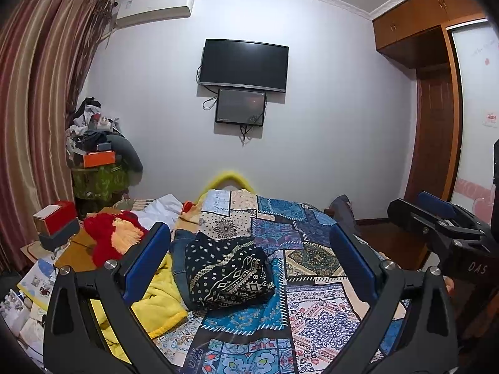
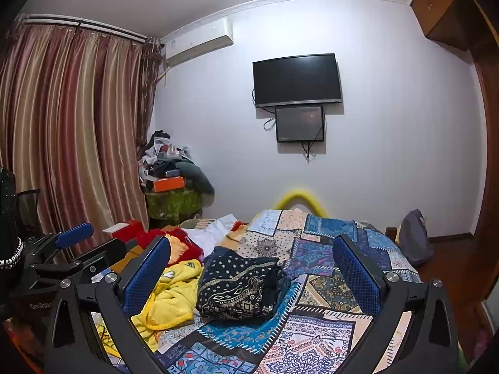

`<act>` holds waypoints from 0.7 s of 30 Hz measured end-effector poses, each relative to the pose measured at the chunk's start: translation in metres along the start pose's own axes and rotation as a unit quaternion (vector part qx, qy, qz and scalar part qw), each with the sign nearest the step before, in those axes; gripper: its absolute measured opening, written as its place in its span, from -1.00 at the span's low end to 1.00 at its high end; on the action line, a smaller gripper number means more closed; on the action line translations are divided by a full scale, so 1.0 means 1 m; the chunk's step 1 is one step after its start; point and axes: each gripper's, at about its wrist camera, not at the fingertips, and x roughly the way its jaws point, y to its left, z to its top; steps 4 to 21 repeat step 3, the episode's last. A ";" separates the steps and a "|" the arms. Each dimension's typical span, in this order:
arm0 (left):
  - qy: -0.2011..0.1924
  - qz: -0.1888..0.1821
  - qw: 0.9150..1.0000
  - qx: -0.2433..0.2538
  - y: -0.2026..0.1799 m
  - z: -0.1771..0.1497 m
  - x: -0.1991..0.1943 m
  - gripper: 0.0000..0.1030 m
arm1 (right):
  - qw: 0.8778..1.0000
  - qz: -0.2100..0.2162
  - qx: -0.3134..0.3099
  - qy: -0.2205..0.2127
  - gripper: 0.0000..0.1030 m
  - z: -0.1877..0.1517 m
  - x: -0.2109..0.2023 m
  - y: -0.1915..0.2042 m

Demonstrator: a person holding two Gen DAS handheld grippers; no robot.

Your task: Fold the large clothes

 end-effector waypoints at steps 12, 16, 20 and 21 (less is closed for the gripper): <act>0.005 -0.003 1.000 0.003 0.001 -0.002 0.002 0.99 | 1.000 0.000 0.004 0.001 1.00 0.001 0.001 -0.001; 0.005 -0.003 1.000 0.003 0.001 -0.002 0.002 0.99 | 1.000 0.000 0.004 0.001 1.00 0.001 0.001 -0.001; 0.005 -0.003 1.000 0.003 0.001 -0.002 0.002 0.99 | 1.000 0.000 0.004 0.001 1.00 0.001 0.001 -0.001; 0.005 -0.003 1.000 0.003 0.001 -0.002 0.002 0.99 | 1.000 0.000 0.004 0.001 1.00 0.001 0.001 -0.001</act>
